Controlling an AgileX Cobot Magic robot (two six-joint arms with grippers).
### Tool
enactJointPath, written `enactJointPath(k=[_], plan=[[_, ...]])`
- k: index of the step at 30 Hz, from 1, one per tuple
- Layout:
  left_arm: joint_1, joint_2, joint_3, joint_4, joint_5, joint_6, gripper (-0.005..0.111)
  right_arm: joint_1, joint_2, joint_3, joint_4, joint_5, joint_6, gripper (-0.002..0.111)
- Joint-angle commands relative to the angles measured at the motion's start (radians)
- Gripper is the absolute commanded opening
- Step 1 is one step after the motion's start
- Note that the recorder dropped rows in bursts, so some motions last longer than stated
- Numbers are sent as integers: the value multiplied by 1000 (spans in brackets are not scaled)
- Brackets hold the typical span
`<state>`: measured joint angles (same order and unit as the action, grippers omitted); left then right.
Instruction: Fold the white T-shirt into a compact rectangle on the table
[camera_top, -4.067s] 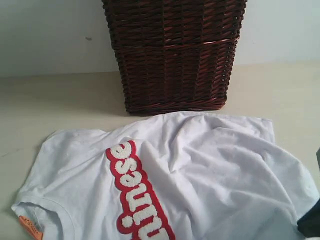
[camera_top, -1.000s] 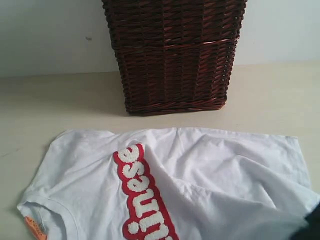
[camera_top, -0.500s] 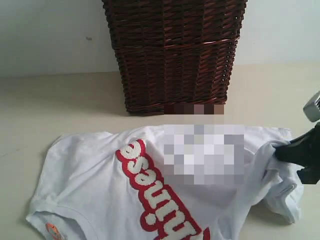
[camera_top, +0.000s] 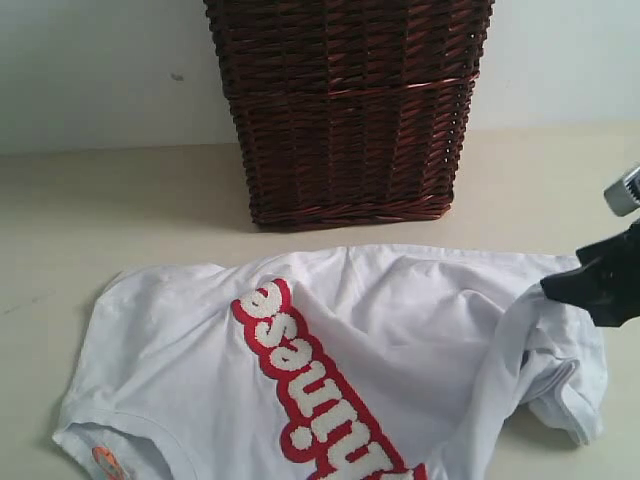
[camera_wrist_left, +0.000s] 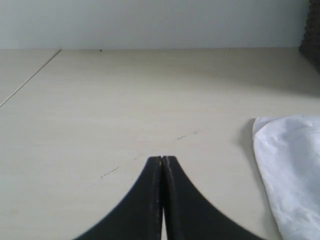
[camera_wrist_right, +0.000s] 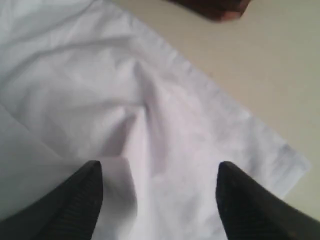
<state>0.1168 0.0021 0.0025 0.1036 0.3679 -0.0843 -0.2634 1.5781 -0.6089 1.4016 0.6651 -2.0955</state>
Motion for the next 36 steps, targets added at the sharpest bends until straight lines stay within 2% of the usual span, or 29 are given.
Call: enactJointPath(k=[1,3,5,6,8,11,16,24,32,36], plan=[[3,-2,-2,-4,-7,1,0,-5,-151,-6,-104,71,-20,63],[3,-2,-2,-4,-7,1,0,-5,-193,-6,-326,182,0,63],[3,-2,-2,-4,-7,1,0,-5,-200,-6,-607,368,-11,61],[3,-2,-2,-4,-7,1,0,-5,-190,5,-680,412,-11,60],[3,-2,-2,-4,-7,1,0,-5,-166,35,-752,372,-11,59],[3,-2,-2,-4,-7,1,0,-5,-121,66,-705,185,-11,55],[3,-2,-2,-4,-7,1,0,17,-51,66,-649,150,-11,52],[3,-2,-2,-4,-7,1,0,207,-29,66,-662,39,-11,51],[3,-2,-2,-4,-7,1,0,323,-84,66,-686,-16,-11,51],[3,-2,-2,-4,-7,1,0,383,-52,66,-682,-115,-11,51]])
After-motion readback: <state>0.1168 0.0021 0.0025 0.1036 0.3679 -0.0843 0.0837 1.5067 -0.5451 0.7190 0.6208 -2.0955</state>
